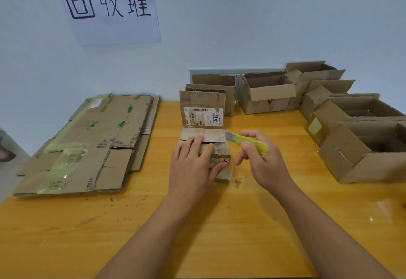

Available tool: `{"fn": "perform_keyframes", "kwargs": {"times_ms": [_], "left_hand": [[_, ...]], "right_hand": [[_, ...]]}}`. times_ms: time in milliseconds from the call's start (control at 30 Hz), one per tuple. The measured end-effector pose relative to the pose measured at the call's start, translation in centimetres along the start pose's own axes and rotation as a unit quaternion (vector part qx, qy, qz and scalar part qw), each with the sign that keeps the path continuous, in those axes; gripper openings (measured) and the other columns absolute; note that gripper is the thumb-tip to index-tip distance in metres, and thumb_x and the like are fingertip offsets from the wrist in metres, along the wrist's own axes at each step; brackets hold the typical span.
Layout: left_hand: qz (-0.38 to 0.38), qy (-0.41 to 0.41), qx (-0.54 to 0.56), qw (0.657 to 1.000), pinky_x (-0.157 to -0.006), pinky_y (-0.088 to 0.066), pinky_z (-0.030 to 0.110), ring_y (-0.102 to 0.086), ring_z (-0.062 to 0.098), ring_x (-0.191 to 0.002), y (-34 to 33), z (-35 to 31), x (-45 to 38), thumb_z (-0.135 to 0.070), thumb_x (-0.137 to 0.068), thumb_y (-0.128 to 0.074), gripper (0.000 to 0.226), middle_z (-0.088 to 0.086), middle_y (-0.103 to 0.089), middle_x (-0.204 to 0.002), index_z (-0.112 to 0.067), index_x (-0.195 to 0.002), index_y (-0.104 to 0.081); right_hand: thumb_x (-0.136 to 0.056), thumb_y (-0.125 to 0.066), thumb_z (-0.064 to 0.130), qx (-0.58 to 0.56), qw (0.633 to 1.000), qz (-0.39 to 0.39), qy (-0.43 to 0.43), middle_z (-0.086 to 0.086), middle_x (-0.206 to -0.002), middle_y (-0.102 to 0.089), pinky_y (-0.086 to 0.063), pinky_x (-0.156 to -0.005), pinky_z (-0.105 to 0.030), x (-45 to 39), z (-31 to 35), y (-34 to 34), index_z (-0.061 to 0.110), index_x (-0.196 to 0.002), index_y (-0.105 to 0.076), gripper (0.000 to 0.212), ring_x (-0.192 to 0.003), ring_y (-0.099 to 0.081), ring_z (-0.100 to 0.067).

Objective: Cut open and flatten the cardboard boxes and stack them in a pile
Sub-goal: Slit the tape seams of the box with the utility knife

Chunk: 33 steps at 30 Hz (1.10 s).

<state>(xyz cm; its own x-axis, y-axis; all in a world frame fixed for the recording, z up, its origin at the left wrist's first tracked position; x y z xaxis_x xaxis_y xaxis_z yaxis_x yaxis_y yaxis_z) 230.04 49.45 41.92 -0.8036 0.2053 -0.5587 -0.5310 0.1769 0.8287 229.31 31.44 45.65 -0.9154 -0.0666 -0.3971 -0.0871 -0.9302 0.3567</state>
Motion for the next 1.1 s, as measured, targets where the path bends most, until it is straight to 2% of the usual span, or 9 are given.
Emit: {"fn": "perform_keyframes", "kwargs": {"times_ms": [100,267,467,600,700,833,933,1033,1100], "left_hand": [[-0.002,0.013,-0.006,1.0,-0.106,-0.033,0.043,-0.048,0.031,-0.131,-0.2,-0.3,0.1,-0.066,-0.09,-0.048,0.05,0.01,-0.056,-0.14,-0.024,-0.112,-0.063],[-0.005,0.023,-0.011,1.0,-0.106,-0.035,0.044,-0.047,0.031,-0.131,-0.6,-0.4,0.1,-0.067,-0.089,-0.047,0.05,0.01,-0.055,-0.14,-0.025,-0.113,-0.062],[-0.02,0.025,-0.009,0.999,-0.107,-0.035,0.044,-0.048,0.032,-0.131,-0.6,-0.6,0.0,-0.066,-0.09,-0.037,0.056,0.012,-0.056,-0.139,-0.023,-0.114,-0.063],[-0.03,0.024,-0.005,0.999,-0.108,-0.03,0.042,-0.05,0.032,-0.13,-0.6,-0.6,0.1,-0.065,-0.09,-0.033,0.058,0.012,-0.057,-0.138,-0.022,-0.114,-0.064],[-0.031,0.025,0.0,0.999,-0.107,-0.034,0.044,-0.05,0.032,-0.129,-0.6,-0.6,0.1,-0.065,-0.091,-0.031,0.059,0.013,-0.057,-0.137,-0.021,-0.113,-0.064],[-0.025,0.025,-0.001,0.999,-0.106,-0.034,0.044,-0.05,0.032,-0.129,-0.6,-0.6,0.0,-0.066,-0.091,-0.034,0.058,0.013,-0.057,-0.138,-0.022,-0.113,-0.064],[-0.023,0.027,0.0,0.999,-0.106,-0.035,0.045,-0.049,0.033,-0.129,-0.7,-0.6,0.1,-0.066,-0.089,-0.048,0.053,0.013,-0.057,-0.138,-0.022,-0.113,-0.064],[-0.015,0.037,0.007,0.999,-0.106,-0.037,0.047,-0.049,0.033,-0.13,-0.6,-0.6,0.0,-0.065,-0.086,-0.057,0.052,0.013,-0.057,-0.138,-0.022,-0.114,-0.064],[-0.006,0.041,0.012,0.999,-0.107,-0.037,0.048,-0.047,0.034,-0.131,-0.4,-0.7,-0.1,-0.064,-0.085,-0.058,0.051,0.012,-0.055,-0.139,-0.024,-0.116,-0.063]], "right_hand": [[-0.102,-0.047,0.014,0.053,0.998,0.018,0.004,0.006,-0.072,-0.07,-0.041,-0.059,-0.016,0.3,-0.3,-0.1,0.028,-0.109,-0.053,0.016,-0.055,-0.056,-0.003],[-0.096,-0.04,0.034,0.102,0.994,0.021,0.03,0.015,-0.075,-0.068,-0.042,-0.055,-0.024,0.9,-0.7,-0.4,0.031,-0.109,-0.047,0.016,-0.057,-0.058,-0.006],[-0.097,-0.035,0.041,0.214,0.972,0.054,0.078,0.011,-0.074,-0.063,-0.042,-0.054,-0.033,0.7,-0.5,-0.9,0.021,-0.127,-0.051,0.039,-0.063,-0.057,-0.013],[-0.098,-0.037,0.036,0.274,0.954,0.055,0.113,0.005,-0.074,-0.059,-0.033,-0.05,-0.031,0.7,0.2,-1.1,0.015,-0.126,-0.053,0.038,-0.063,-0.052,-0.019],[-0.097,-0.038,0.033,0.298,0.945,0.064,0.119,0.0,-0.072,-0.061,-0.036,-0.051,-0.035,0.5,1.0,-1.0,0.014,-0.122,-0.055,0.036,-0.063,-0.055,-0.025],[-0.1,-0.038,0.034,0.295,0.947,0.096,0.08,0.003,-0.069,-0.055,-0.027,-0.054,-0.035,-0.2,1.2,-0.2,0.016,-0.121,-0.054,0.031,-0.062,-0.049,-0.022],[-0.093,-0.036,0.038,0.231,0.966,0.102,0.059,0.002,-0.064,-0.062,-0.039,-0.054,-0.037,-0.7,1.3,0.4,0.022,-0.112,-0.056,0.032,-0.059,-0.054,-0.018],[-0.091,-0.041,0.032,0.078,0.997,0.004,0.028,0.006,-0.068,-0.068,-0.045,-0.061,-0.028,-0.8,1.3,1.3,0.024,-0.096,-0.06,0.021,-0.057,-0.057,-0.011],[-0.097,-0.042,0.034,0.037,0.997,-0.053,0.032,0.014,-0.079,-0.072,-0.049,-0.066,-0.029,-0.6,0.9,1.6,0.028,-0.111,-0.056,0.021,-0.067,-0.064,-0.019]]}}
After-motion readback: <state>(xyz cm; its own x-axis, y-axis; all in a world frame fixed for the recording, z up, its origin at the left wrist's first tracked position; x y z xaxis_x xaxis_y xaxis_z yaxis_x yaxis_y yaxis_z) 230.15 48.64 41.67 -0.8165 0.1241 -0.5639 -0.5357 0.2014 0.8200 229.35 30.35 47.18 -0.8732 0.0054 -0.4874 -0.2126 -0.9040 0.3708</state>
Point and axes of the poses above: each hand's wrist, its own x-axis away from the middle knuckle, its own y-axis out of the back of the hand, z = x × y, the point moved 1 cm from there along -x, towards the middle knuckle
